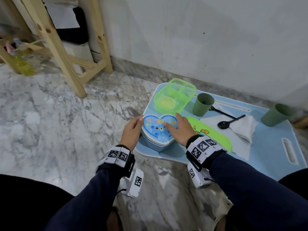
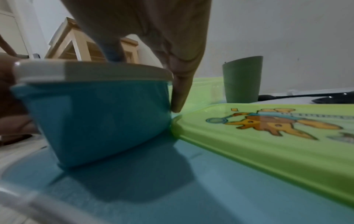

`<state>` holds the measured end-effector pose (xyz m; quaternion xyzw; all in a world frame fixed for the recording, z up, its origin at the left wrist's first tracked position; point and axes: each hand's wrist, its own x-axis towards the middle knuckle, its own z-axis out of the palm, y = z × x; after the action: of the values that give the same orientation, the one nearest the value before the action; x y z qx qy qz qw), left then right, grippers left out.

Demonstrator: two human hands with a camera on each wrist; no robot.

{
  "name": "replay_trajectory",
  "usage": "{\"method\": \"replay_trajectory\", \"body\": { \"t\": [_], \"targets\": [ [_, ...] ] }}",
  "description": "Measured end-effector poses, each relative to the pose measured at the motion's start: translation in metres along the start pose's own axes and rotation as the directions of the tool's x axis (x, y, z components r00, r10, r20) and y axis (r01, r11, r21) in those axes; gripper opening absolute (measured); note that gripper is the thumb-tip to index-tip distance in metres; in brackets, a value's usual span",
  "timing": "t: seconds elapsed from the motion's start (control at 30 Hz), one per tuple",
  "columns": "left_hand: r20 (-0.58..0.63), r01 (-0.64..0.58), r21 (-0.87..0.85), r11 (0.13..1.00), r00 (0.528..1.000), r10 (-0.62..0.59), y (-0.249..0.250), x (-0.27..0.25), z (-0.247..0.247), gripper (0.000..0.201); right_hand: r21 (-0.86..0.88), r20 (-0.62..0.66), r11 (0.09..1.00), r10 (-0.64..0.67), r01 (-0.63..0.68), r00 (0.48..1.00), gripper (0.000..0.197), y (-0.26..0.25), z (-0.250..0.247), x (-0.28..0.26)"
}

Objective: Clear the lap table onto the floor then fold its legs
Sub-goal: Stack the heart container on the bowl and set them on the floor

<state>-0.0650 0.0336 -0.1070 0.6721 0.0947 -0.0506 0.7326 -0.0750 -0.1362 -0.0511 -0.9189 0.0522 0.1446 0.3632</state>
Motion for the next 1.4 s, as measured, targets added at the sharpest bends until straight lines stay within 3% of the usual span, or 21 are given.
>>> {"method": "replay_trajectory", "body": {
  "t": [0.33, 0.53, 0.77, 0.93, 1.13, 1.27, 1.4],
  "targets": [
    [-0.057, -0.058, 0.005, 0.998, 0.997, 0.058, -0.005, -0.001, 0.004, 0.024, 0.195, 0.021, 0.981, 0.003, -0.007, 1.000, 0.065, 0.017, 0.002, -0.005],
    [0.033, -0.120, 0.056, 0.991, 0.992, 0.118, -0.006, -0.009, 0.006, 0.015, 0.331, 0.004, 0.944, -0.004, 0.002, 1.000, 0.066, 0.024, 0.011, -0.006],
    [0.009, -0.124, 0.136, 0.983, 0.992, 0.123, -0.010, -0.001, 0.002, 0.017, 0.481, -0.049, 0.876, -0.025, 0.046, 0.998, 0.056, 0.025, 0.023, 0.003],
    [-0.026, -0.079, 0.194, 0.978, 0.996, 0.085, -0.010, 0.011, 0.003, 0.038, 0.552, -0.069, 0.831, -0.031, 0.064, 0.997, 0.054, 0.022, 0.028, 0.009],
    [-0.065, -0.045, 0.196, 0.980, 0.996, 0.059, -0.008, 0.014, 0.009, 0.038, 0.567, -0.099, 0.818, -0.047, 0.095, 0.994, 0.051, 0.027, 0.033, 0.010],
    [-0.081, -0.035, 0.173, 0.984, 0.996, 0.050, -0.008, 0.015, 0.010, 0.038, 0.501, -0.127, 0.856, -0.072, 0.127, 0.989, 0.055, 0.028, 0.038, 0.007],
    [-0.062, -0.049, 0.085, 0.995, 0.997, 0.054, -0.002, 0.009, 0.017, 0.039, 0.486, -0.145, 0.862, -0.087, 0.148, 0.986, 0.060, 0.021, 0.041, 0.005]
  ]
}}
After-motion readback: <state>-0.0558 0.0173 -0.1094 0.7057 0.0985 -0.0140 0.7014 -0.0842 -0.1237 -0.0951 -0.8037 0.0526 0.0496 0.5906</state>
